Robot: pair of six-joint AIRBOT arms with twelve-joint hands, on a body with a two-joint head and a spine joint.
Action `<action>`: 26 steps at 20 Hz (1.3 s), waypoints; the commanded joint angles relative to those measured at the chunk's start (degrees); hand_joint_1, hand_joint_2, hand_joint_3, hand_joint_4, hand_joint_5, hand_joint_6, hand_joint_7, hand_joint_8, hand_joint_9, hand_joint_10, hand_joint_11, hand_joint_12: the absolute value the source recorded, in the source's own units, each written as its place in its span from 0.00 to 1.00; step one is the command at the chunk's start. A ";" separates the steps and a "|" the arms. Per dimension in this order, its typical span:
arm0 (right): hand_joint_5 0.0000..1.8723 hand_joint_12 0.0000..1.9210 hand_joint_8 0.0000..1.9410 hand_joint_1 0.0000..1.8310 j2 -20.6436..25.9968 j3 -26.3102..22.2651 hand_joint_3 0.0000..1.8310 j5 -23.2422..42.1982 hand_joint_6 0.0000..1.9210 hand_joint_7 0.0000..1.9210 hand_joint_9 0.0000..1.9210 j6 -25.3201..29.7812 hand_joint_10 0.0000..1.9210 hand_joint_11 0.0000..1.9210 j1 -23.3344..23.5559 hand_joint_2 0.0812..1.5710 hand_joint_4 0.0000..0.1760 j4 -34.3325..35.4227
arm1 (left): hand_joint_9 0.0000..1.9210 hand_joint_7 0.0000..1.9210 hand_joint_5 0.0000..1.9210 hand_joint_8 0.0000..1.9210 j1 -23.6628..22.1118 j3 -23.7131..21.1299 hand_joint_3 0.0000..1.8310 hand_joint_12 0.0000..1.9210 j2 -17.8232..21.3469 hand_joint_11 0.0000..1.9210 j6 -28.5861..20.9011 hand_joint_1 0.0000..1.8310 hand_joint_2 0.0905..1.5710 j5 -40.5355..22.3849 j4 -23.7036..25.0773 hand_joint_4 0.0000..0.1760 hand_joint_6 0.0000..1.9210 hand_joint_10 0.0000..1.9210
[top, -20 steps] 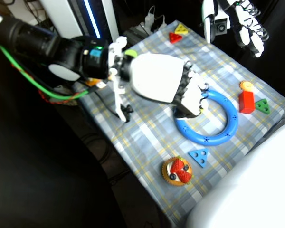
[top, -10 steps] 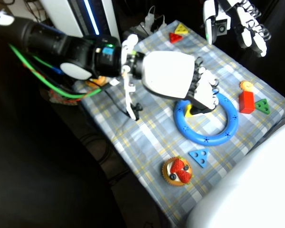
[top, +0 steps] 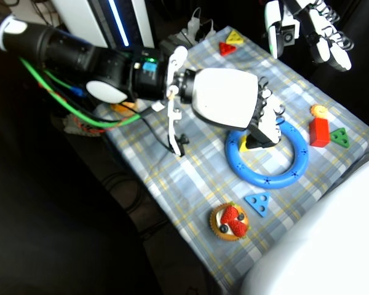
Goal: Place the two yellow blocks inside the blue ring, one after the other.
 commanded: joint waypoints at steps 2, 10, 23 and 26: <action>0.38 1.00 0.78 0.66 -0.38 0.52 0.00 6.09 0.61 0.42 0.37 -0.35 0.82 0.34 1.13 0.78 0.00 -0.49 | 0.00 0.00 0.03 0.00 -0.35 0.40 0.00 0.00 -0.37 0.00 -0.55 0.44 0.89 -7.09 0.97 0.70 0.00 0.00; 0.39 0.98 0.76 0.65 -1.34 1.75 0.00 4.89 0.61 0.42 0.32 -0.59 0.76 0.23 1.60 0.77 0.00 -0.51 | 0.01 0.01 0.05 0.00 -0.27 0.51 0.00 0.00 -0.62 0.00 -0.78 0.52 0.87 -6.79 1.03 0.39 0.00 0.00; 0.38 0.95 0.76 0.63 -2.14 2.55 0.00 4.20 0.66 0.40 0.32 -0.70 0.70 0.21 1.80 0.79 0.00 -0.51 | 0.02 0.02 0.05 0.00 -0.24 0.66 0.00 0.00 -0.80 0.00 -1.01 0.51 0.87 -6.84 1.11 0.42 0.00 0.00; 0.35 0.85 0.69 0.62 -2.38 2.59 0.00 4.18 0.74 0.41 0.33 -0.70 0.51 0.14 1.79 0.79 0.00 -0.53 | 0.02 0.01 0.04 0.00 -0.24 0.67 0.00 0.00 -0.81 0.00 -1.03 0.50 0.87 -6.90 1.12 0.41 0.00 0.00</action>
